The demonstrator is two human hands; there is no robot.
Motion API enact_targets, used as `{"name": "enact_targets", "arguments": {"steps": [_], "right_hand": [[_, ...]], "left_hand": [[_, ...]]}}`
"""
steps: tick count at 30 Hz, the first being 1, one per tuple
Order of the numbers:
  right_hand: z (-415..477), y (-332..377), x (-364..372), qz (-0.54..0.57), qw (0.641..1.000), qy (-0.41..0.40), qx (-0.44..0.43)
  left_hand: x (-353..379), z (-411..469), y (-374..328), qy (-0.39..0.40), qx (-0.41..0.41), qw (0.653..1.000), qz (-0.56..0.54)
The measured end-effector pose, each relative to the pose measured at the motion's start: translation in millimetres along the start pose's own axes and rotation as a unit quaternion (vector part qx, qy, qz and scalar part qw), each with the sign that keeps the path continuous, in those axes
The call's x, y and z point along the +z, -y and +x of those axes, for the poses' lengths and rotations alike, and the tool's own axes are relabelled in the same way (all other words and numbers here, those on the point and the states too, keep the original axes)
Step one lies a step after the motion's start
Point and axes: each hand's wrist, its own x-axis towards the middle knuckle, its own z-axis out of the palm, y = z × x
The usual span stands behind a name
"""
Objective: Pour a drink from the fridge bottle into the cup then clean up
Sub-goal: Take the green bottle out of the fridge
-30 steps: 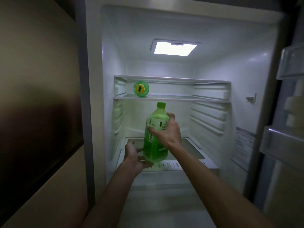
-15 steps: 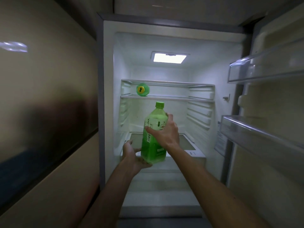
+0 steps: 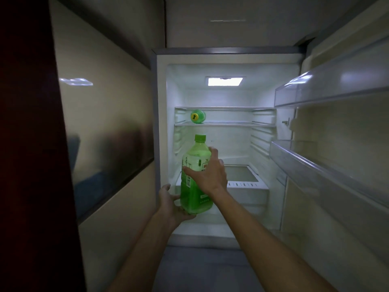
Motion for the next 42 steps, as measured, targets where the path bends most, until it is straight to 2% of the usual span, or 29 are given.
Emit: {"name": "enact_targets", "arguments": {"steps": [6, 16, 21, 34, 42], "right_hand": [[-44, 25, -13, 0.003, 1.000, 0.011, 0.007], [-158, 69, -60, -0.002, 1.000, -0.007, 0.011], [-221, 95, -91, -0.018, 1.000, -0.017, 0.017], [-325, 139, -178, -0.044, 0.998, -0.036, 0.003], [-395, 148, -223, -0.044, 0.999, -0.029, -0.005]], "left_hand": [[-16, -49, 2, -0.002, 0.001, 1.000, -0.010], [-50, -169, 29, 0.044, -0.007, 0.999, -0.007], [-65, -234, 39, 0.039, -0.039, 0.998, -0.006], [-58, -357, 80, 0.062, -0.053, 0.996, 0.021], [-57, -436, 119, 0.041, -0.033, 0.998, 0.026]]}}
